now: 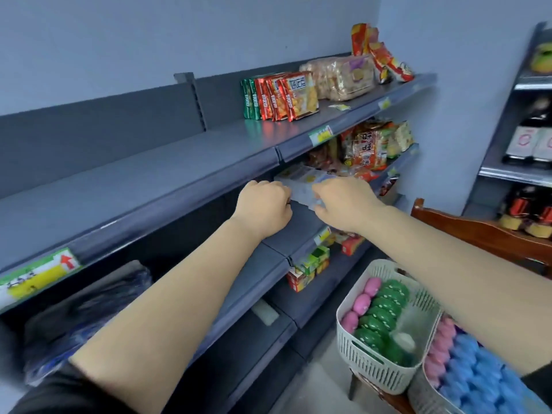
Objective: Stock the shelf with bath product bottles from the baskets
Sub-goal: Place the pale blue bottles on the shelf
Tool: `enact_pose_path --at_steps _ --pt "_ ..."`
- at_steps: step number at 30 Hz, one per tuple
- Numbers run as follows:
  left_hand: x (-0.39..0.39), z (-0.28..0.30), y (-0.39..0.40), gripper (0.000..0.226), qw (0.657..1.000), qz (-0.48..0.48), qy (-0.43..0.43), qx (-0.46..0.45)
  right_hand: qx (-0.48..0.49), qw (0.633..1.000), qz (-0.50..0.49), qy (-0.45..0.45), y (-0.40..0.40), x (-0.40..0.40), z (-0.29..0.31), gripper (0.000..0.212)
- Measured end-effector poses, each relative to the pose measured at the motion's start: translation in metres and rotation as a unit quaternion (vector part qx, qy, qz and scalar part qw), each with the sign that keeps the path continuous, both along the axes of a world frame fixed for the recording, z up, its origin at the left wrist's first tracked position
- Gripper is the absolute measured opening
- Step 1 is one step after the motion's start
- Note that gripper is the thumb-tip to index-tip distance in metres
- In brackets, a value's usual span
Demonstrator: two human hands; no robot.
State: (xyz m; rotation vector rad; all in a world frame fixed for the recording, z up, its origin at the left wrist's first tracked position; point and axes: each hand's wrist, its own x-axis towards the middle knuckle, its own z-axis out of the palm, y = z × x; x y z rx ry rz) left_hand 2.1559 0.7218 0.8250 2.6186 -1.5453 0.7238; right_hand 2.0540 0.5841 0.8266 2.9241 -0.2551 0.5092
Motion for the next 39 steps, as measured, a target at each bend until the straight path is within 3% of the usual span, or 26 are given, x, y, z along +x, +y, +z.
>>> enact_pose_path --at_steps 7,14,18,26,30,36,39 --pt "-0.035 -0.062 -0.113 0.023 0.993 -0.07 0.079 0.054 0.043 0.995 -0.073 0.052 -0.097 -0.058 -0.056 0.021" --pt "-0.051 -0.138 -0.184 0.021 0.969 -0.129 0.178 0.116 0.157 0.964 -0.181 0.114 -0.149 -0.088 -0.13 0.024" --pt "-0.053 -0.198 -0.217 0.019 0.935 -0.15 0.272 0.17 0.237 0.924 -0.249 0.165 -0.169 -0.095 -0.187 0.027" --pt "-0.05 -0.34 -0.259 0.03 0.823 -0.121 0.493 0.256 0.404 0.814 -0.357 0.215 -0.186 -0.102 -0.328 0.04" --pt "-0.053 -0.408 -0.272 0.037 0.801 -0.122 0.512 0.284 0.434 0.776 -0.394 0.232 -0.184 -0.1 -0.401 0.042" --pt "-0.074 -0.481 -0.298 0.031 0.793 -0.142 0.503 0.312 0.351 0.777 -0.432 0.293 -0.193 -0.084 -0.465 0.038" --pt "-0.081 -0.506 -0.309 0.026 0.795 -0.138 0.496 0.32 0.357 0.759 -0.455 0.3 -0.203 -0.072 -0.487 0.037"
